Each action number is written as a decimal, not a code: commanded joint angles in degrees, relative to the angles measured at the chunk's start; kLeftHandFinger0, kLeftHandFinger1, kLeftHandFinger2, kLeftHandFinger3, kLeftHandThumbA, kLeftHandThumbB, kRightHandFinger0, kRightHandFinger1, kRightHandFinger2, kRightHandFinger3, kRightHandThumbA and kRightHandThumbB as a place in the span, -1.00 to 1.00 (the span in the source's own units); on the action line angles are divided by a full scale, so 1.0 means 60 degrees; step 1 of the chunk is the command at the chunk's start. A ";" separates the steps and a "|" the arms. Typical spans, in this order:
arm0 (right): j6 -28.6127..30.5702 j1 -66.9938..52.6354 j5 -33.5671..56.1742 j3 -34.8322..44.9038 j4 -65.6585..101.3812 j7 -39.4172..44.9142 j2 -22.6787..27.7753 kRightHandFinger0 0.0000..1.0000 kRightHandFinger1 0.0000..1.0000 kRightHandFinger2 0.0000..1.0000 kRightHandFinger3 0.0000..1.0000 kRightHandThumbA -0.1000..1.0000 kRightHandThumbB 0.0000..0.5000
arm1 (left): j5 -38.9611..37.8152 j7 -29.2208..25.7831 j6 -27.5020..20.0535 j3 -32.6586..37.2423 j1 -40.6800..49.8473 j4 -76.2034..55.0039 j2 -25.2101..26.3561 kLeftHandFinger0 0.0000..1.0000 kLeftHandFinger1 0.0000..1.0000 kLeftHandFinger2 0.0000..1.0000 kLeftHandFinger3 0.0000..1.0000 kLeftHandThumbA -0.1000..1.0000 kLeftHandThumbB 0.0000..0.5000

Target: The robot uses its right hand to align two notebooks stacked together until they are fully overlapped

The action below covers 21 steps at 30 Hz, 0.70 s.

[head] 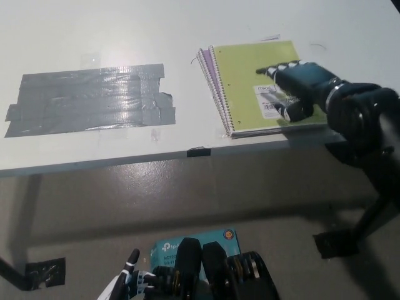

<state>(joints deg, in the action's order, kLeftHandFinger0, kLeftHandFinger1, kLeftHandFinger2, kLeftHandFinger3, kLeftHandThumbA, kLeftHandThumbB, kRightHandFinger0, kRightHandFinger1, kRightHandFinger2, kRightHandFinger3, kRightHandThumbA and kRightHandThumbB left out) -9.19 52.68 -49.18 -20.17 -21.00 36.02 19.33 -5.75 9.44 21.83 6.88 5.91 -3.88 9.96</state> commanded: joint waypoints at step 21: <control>-0.2701 -0.0226 -0.2097 0.0084 -0.1625 -0.5704 -0.1987 1.00 1.00 1.00 1.00 1.00 0.37 | -0.0013 0.0214 -0.0131 0.0226 -0.0132 -0.0412 -0.0261 -0.26 0.40 0.47 -0.05 1.00 1.00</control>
<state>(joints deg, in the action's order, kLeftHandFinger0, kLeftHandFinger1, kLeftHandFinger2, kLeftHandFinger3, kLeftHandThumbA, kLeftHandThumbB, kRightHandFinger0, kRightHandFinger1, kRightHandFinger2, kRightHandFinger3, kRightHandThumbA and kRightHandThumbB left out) -16.52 49.21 -51.46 -15.30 -30.30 15.82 9.02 -5.76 9.42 21.88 7.41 5.81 -3.87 9.14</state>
